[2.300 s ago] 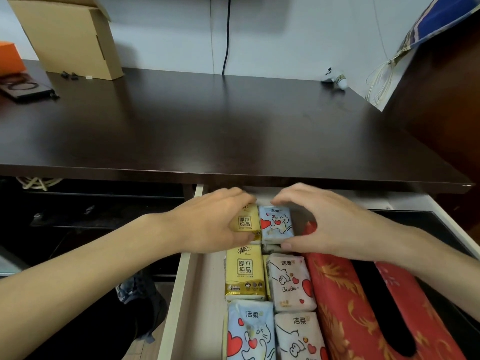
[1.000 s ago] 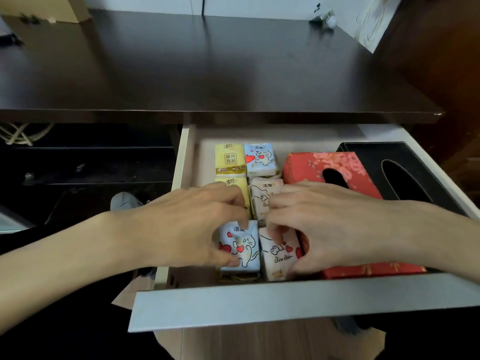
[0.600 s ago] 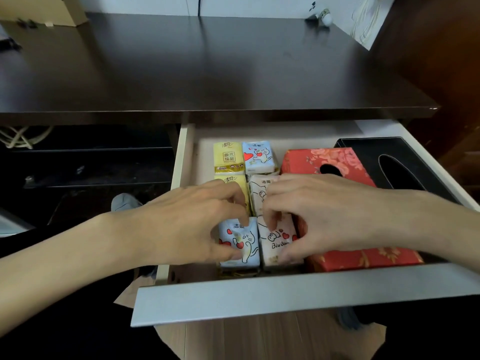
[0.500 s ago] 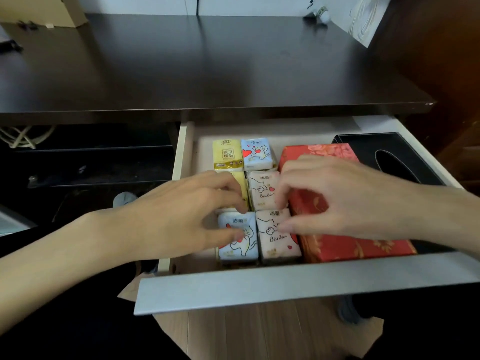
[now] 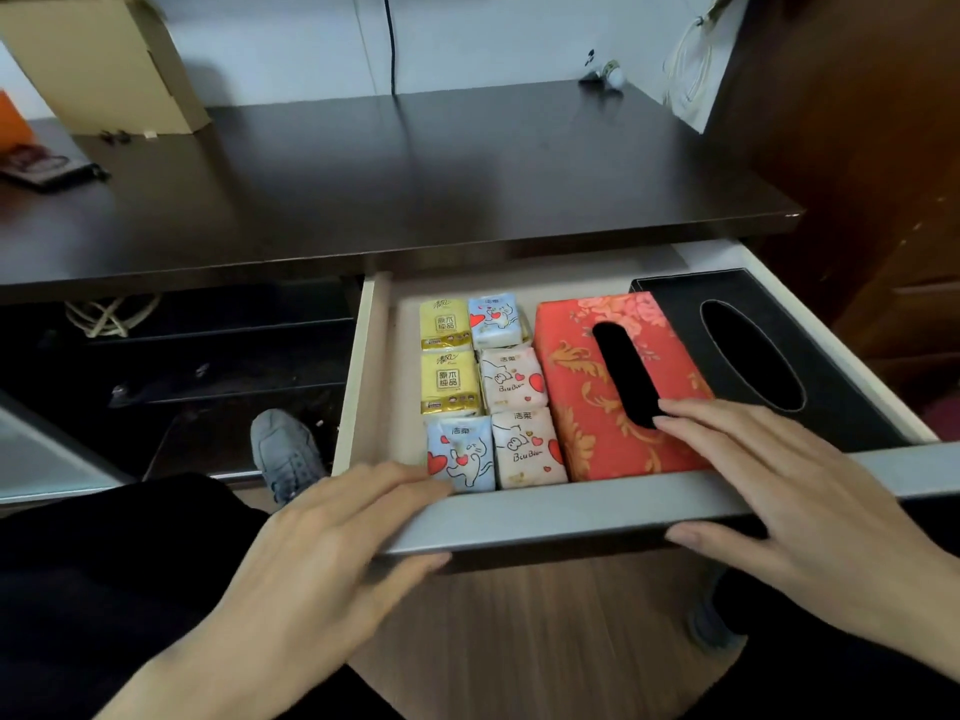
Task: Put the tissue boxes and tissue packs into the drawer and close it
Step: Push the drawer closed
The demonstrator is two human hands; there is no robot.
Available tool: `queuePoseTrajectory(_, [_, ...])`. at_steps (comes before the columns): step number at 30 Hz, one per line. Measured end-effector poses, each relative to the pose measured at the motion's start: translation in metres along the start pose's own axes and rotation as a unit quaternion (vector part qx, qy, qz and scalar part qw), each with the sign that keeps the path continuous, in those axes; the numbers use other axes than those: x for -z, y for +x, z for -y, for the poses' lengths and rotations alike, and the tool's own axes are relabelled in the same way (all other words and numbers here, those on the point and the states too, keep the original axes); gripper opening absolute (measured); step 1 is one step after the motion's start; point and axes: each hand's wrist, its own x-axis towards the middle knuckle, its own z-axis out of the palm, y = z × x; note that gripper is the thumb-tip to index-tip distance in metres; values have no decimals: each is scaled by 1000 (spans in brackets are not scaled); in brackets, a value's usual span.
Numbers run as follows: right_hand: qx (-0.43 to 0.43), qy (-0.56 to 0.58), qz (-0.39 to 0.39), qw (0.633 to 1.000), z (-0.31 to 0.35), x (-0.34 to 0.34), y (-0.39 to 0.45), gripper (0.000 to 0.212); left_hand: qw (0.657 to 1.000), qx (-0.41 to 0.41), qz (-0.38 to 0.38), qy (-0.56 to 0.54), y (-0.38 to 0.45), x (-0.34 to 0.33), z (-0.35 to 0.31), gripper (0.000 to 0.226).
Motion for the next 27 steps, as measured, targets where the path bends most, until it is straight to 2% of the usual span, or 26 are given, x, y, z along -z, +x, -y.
queuePoseTrajectory(3, [19, -38, -31, 999, -4, -7, 5, 79, 999, 14, -42, -11, 1, -8, 5, 41])
queuePoseTrajectory(8, [49, -53, -56, 996, -21, -14, 25, 78, 998, 19, -59, 11, 18, -12, 15, 41])
queuePoseTrajectory(19, [27, -46, -80, 995, -65, -27, 128, 76, 994, 82, -67, -14, 114, -11, 70, 46])
queuePoseTrajectory(27, [10, -25, -103, 994, -80, -33, 163, 74, 991, 97, -87, -21, 148, -11, 91, 45])
